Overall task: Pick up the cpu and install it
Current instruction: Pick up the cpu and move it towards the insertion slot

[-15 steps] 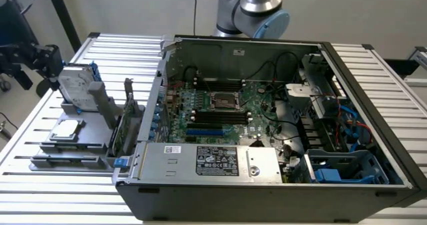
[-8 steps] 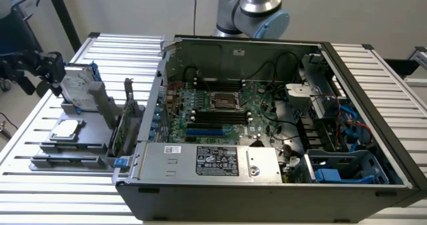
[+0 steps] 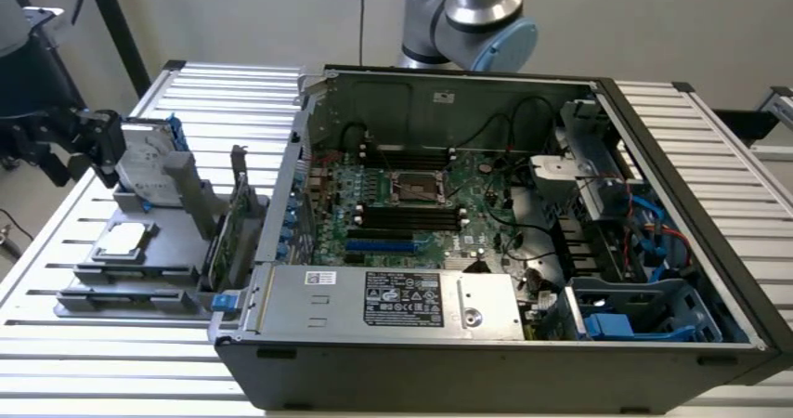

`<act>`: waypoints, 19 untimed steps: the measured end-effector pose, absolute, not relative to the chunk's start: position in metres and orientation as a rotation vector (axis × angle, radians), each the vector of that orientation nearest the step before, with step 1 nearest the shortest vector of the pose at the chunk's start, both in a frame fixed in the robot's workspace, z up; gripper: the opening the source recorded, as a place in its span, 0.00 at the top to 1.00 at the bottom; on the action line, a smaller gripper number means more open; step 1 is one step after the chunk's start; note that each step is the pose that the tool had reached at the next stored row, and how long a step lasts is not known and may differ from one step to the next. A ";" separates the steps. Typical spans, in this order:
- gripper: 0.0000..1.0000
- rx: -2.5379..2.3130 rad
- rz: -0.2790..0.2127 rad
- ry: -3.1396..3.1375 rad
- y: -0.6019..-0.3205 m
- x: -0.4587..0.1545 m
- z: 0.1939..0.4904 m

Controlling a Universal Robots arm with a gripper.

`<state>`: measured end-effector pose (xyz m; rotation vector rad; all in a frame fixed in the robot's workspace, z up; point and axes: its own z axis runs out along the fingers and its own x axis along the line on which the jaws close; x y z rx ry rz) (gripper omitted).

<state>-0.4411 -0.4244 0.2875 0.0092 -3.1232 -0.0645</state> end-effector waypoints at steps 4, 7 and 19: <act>0.39 0.009 -0.064 -3.123 -0.427 -0.441 0.280; 0.39 0.009 -0.064 -3.123 -0.428 -0.442 0.275; 0.39 0.009 -0.065 -3.123 -0.446 -0.438 0.253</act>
